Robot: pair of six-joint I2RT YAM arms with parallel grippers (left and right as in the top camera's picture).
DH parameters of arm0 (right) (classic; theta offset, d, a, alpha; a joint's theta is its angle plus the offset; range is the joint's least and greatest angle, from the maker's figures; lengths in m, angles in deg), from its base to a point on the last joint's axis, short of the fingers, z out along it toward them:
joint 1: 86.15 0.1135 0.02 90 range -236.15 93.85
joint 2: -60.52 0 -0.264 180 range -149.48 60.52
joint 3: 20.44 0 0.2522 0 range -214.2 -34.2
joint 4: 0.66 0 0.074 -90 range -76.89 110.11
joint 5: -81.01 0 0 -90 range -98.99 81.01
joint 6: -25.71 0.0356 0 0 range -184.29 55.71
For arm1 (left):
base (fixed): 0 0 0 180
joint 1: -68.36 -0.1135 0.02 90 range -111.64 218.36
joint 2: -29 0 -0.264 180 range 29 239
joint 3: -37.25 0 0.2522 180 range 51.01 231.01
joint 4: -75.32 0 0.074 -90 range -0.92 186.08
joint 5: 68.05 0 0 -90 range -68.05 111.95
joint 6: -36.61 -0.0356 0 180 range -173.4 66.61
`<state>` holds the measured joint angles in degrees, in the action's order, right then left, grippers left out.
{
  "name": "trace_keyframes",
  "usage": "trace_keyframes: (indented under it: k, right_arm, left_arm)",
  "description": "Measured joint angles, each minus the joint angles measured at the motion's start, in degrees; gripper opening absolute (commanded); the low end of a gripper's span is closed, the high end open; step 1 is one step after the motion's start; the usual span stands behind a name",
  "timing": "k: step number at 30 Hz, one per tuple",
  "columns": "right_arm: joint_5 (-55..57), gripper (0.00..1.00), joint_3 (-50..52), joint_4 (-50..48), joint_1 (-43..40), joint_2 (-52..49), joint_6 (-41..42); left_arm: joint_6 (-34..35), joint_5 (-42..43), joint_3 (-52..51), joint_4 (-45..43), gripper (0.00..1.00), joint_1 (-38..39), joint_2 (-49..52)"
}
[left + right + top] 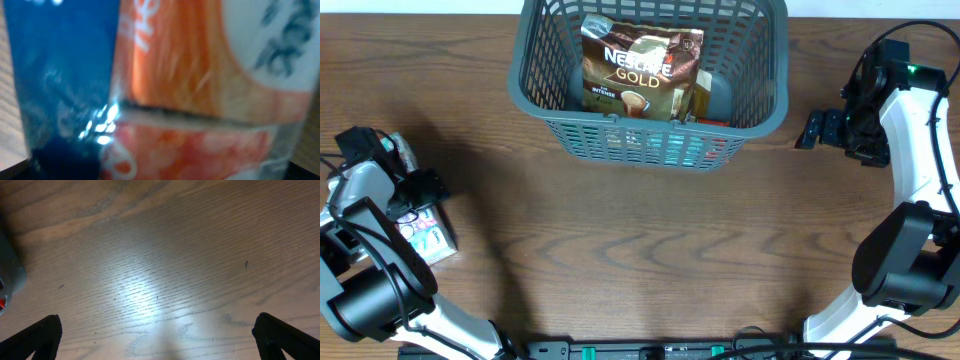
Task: Pack container
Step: 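Move the left gripper to the Kleenex tissue pack and grasp it, then lift the tissue pack with the left gripper and drop it into the basket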
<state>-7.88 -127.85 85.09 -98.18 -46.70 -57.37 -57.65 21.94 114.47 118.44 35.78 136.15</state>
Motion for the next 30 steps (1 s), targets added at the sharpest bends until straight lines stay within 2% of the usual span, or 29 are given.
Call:
trace_keyframes:
  k: [1,3,5,8,9,10,17,21,27,30]
  right_arm:
    - [0.02,0.99,0.0,-0.02,0.0,0.0,0.0]
    - [0.02,0.99,0.0,0.0,0.0,0.0,0.0]
    - [0.02,0.99,0.0,-0.04,0.0,0.0,0.0]
    - [0.02,0.99,0.0,-0.5,0.0,0.0,0.0]
    - [0.02,0.99,0.0,-0.87,0.0,0.0,0.0]
    - [0.02,0.99,0.0,-1.2,0.0,0.0,0.0]
    - [-0.04,0.99,0.0,-5.44,0.0,0.0,0.0]
    - [-1.55,0.99,0.0,-9.01,-0.15,0.0,0.0]
    - [-7.82,0.99,0.0,-15.41,-1.99,0.0,0.66]
    - [-12.57,0.99,0.02,-18.38,-4.26,0.0,1.68]
  left_arm:
    - [-0.09,0.76,0.0,-0.33,0.65,0.0,0.13]
    - [-0.55,2.25,0.0,-0.68,0.56,-0.04,0.31]
    - [-0.66,4.13,0.0,-0.61,0.39,-0.07,0.33]
    - [-0.98,7.3,0.74,0.7,0.24,-0.44,0.11]
    - [-0.83,8.37,1.14,1.55,0.13,-0.52,0.09]
    - [-0.09,9.6,1.77,2.91,0.08,-0.52,0.09]
    - [2.97,13.75,9.42,17.84,0.06,1.31,-2.62]
    - [3.54,14.12,20.0,25.2,0.05,5.07,-9.68]
    - [2.14,13.57,40.79,33.11,0.06,17.64,-17.77]
    - [-1.81,13.11,48.24,33.88,0.06,26.4,-18.67]
